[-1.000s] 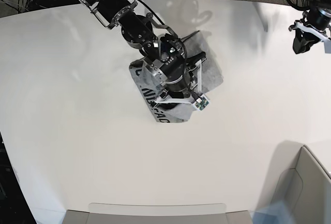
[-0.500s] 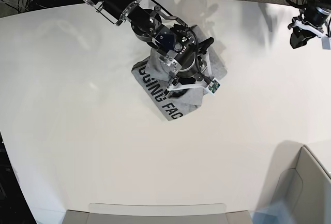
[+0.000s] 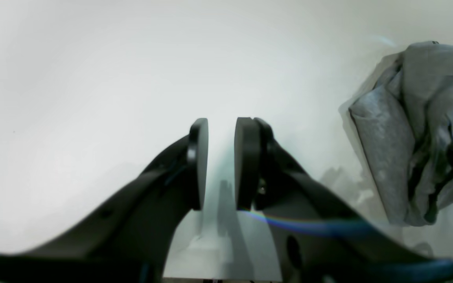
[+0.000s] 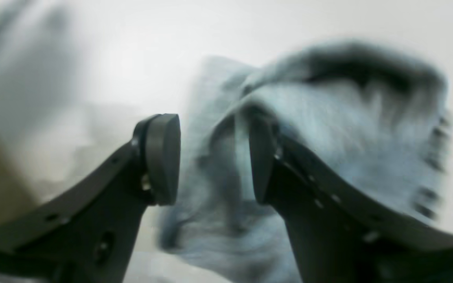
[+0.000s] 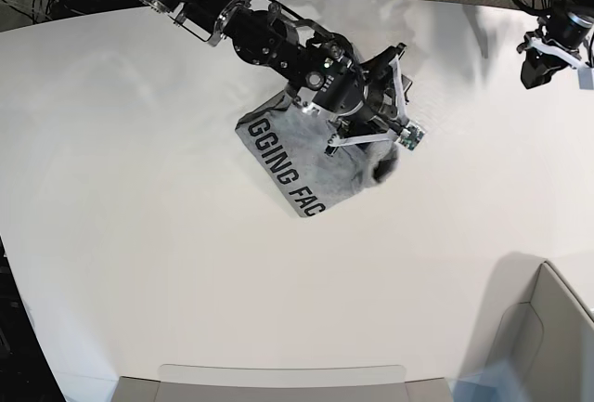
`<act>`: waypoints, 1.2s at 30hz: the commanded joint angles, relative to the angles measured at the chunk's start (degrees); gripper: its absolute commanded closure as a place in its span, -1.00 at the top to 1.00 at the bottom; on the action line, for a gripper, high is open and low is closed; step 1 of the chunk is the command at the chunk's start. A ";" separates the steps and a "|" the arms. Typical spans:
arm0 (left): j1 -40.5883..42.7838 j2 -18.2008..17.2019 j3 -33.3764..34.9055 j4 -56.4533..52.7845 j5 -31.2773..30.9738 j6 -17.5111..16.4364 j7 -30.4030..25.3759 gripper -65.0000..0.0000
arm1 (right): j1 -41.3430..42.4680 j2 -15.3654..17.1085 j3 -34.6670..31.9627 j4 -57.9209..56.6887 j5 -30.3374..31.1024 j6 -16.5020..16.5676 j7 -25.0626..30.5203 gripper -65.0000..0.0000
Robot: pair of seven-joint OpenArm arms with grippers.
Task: Fold the T-shirt properly
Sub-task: 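Lift the folded bundle with the right gripper and flip it over, then push the folded bundle toward the left gripper with both grippers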
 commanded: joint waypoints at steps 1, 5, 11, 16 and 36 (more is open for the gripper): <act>0.10 -0.84 -0.29 0.98 -1.02 -0.12 -1.39 -0.64 | 1.25 -0.42 0.28 0.98 1.74 -0.03 0.80 -0.14; 0.10 -0.84 -0.11 0.98 -1.02 -0.12 -1.39 -0.64 | 1.34 -0.07 0.37 3.36 2.18 -0.03 3.97 -0.14; 0.10 -0.84 -0.02 0.98 -1.11 -0.12 -1.39 -0.64 | 1.16 1.69 7.31 4.76 -2.13 -0.03 4.67 -0.15; -1.21 -0.75 1.12 1.24 -1.55 -0.12 -1.21 -0.65 | 1.16 6.08 14.78 5.82 -2.13 -0.03 4.58 -0.54; -5.87 -1.01 45.95 12.76 9.62 -0.12 -3.68 -1.00 | -1.48 15.75 31.05 -5.52 -2.13 -0.03 4.76 -0.98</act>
